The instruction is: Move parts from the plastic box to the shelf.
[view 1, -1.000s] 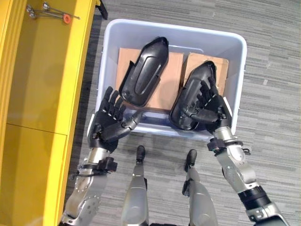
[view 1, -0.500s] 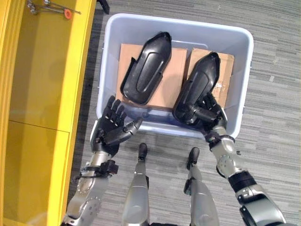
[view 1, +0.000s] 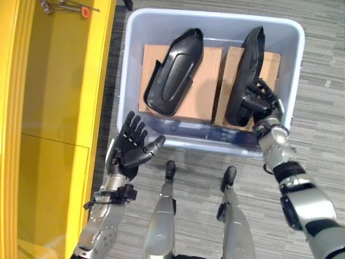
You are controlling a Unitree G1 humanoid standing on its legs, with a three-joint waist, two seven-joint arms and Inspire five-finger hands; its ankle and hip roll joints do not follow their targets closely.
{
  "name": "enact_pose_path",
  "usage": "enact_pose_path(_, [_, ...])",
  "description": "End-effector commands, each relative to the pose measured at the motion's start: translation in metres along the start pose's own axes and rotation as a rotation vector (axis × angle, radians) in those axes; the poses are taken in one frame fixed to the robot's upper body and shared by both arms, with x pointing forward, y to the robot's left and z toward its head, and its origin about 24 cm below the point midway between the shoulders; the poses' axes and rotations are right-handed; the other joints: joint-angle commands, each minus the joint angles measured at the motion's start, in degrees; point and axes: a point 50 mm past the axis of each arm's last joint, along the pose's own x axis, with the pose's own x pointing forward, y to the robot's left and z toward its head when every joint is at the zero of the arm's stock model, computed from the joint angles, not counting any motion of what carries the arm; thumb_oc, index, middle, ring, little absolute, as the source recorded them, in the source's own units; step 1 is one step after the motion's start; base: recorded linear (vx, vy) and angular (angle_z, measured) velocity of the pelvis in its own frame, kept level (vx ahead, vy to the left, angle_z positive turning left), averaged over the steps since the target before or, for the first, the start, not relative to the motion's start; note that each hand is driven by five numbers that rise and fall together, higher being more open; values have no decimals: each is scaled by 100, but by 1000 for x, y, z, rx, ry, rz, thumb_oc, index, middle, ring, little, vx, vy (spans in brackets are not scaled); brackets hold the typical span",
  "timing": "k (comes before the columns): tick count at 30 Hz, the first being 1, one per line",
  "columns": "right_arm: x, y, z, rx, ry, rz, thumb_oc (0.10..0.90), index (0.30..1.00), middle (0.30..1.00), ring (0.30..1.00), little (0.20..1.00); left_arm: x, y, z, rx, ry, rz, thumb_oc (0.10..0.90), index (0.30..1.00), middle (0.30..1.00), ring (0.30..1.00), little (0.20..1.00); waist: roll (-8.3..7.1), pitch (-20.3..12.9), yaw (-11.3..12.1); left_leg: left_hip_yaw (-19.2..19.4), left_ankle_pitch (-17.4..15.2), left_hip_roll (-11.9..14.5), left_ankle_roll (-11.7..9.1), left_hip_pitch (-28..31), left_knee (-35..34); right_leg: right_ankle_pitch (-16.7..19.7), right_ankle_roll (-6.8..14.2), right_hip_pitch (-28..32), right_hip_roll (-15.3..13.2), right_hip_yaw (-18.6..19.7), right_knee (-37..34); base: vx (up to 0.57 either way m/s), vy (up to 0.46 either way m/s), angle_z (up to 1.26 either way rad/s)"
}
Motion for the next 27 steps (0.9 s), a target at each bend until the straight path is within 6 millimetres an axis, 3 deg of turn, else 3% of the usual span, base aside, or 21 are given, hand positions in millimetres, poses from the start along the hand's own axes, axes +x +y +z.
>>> enact_pose_path(1, [10,16,48,-72,-150,30,900,1000,1000,1000,1000,1,-26,34,-4,-198,-160,900,1000,1000,1000,1000,1,-73,192,-17,-322,-93,363,192,-46,-759,77,-148,-186,-5,875,0,0,0])
enact_pose_path(4, [2,33,58,-125,-239,104,900,1000,1000,1000,1000,0,-23,36,2,-210,-140,900,1000,1000,1000,1000,-88,-73,101,4,-328,-80,366,177,-45,-752,67,-197,-156,24,890,0,0,0])
enact_pose_path(7, [-26,59,65,-312,-403,248,900,1000,1000,1000,1000,-1,-19,42,30,-239,-108,900,1000,1000,1000,1000,-221,-73,-60,46,-344,-63,374,168,-33,-734,66,-239,-129,76,893,0,9,-3])
enact_pose_path(10, [-63,50,71,-438,-584,256,900,1000,1000,1000,1000,0,-15,50,40,-285,-72,900,1000,1000,1000,1000,-332,-73,-257,53,-383,-46,379,175,-1,-741,67,-226,-134,100,885,2,1,-1])
enact_pose_path(16, [-100,43,77,-423,-724,272,900,1000,1000,1000,1000,-3,-14,58,35,-330,-55,900,1000,1000,1000,1000,-382,-73,-378,54,-403,-50,373,242,-11,-746,89,-137,-153,96,843,0,0,0])
enact_pose_path(19, [-111,40,77,-414,-746,273,900,1000,1000,1000,1000,-5,-13,61,36,-340,-51,900,1000,1000,1000,1000,-401,-73,-397,60,-412,-58,376,278,-21,-742,96,-105,-157,106,828,0,7,-3])
enact_pose_path(20, [-123,40,83,-390,-799,283,900,1000,1000,1000,1000,-8,-14,65,41,-358,-51,900,1000,1000,1000,1000,-426,-73,-448,89,-420,-62,373,311,-16,-732,107,-75,-164,125,809,-2,19,-9])
enact_pose_path(27, [-146,39,96,-433,-920,283,900,1000,1000,1000,1000,-13,-14,72,47,-390,-41,900,1000,1000,1000,1000,-490,-73,-523,109,-436,-45,360,365,-24,-707,123,-22,-160,166,760,0,2,-4])
